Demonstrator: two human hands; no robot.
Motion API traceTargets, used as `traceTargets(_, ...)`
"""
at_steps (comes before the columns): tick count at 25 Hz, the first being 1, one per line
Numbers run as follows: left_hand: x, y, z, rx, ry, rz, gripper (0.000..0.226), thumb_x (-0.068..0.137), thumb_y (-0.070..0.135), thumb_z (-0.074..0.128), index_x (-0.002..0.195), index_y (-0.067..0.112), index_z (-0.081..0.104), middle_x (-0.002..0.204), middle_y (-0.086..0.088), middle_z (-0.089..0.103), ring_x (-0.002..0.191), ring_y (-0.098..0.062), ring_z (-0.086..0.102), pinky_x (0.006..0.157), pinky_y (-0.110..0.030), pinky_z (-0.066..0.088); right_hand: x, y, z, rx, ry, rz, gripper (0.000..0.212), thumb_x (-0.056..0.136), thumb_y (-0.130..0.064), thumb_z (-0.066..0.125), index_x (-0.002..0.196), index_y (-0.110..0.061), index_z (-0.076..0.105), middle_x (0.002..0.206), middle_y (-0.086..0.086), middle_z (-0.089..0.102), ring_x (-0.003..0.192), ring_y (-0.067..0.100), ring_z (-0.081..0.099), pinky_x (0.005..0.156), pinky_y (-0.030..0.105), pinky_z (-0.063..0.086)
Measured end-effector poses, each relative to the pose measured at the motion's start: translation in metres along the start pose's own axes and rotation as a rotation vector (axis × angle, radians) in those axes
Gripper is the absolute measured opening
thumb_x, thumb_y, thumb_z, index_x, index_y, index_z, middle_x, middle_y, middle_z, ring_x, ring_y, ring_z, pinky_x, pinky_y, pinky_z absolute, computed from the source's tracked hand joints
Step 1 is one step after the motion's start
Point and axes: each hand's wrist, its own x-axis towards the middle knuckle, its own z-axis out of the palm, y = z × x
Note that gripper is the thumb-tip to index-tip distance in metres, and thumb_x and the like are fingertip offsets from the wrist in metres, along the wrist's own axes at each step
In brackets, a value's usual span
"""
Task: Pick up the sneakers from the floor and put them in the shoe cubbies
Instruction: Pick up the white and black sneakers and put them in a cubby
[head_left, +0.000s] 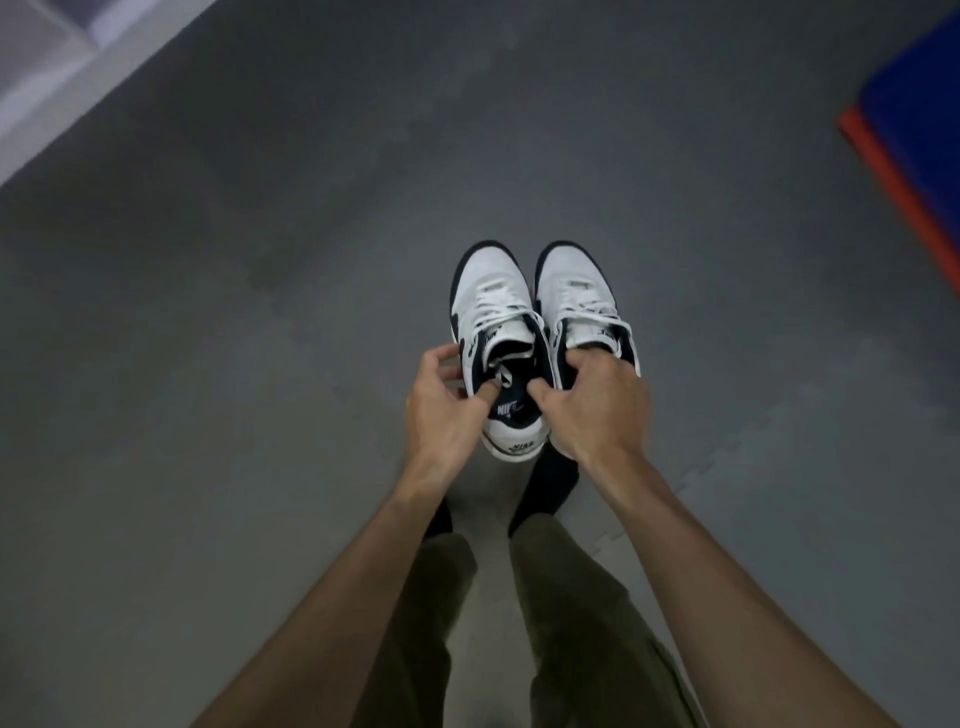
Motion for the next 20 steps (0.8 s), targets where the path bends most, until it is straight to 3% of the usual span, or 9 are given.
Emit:
traceTargets(7, 0.107, 0.042, -0.086, -0.209, 0.189, -0.086, 0.062, 0.068, 0.037, 0.080, 0.125, 0.031, 0.056, 0.105, 0.011, 0.071, 0.090, -0.009, 0.073, 0.086, -0.040, 0.061, 0.105, -0.140, 0.035, -0.092, -0.119, -0.201, 0.033, 0.071, -0.041, 0.070, 0.063, -0.013, 0.056, 0.053, -0.001, 0.055, 0.057, 0.024, 0.055, 0.056, 0.030, 0.040)
traceTargets(14, 0.208, 0.087, -0.247, -0.354, 0.273, -0.114, 0.055, 0.072, 0.033, 0.081, 0.121, 0.034, 0.056, 0.102, 0.014, 0.071, 0.087, -0.003, 0.070, 0.089, -0.040, 0.059, 0.160, -0.341, 0.087, -0.176, -0.151, -0.316, 0.032, 0.067, -0.039, 0.069, 0.062, -0.011, 0.055, 0.056, 0.002, 0.058, 0.058, 0.029, 0.056, 0.054, 0.036, 0.048)
traceTargets(20, 0.298, 0.111, -0.389, -0.363, 0.380, -0.107, 0.056, 0.074, 0.028, 0.080, 0.125, 0.031, 0.057, 0.106, 0.014, 0.070, 0.089, -0.002, 0.068, 0.089, -0.032, 0.057, 0.202, -0.499, 0.155, -0.120, -0.181, -0.432, 0.035, 0.070, -0.034, 0.072, 0.058, -0.010, 0.049, 0.049, -0.001, 0.049, 0.050, 0.024, 0.048, 0.050, 0.028, 0.031)
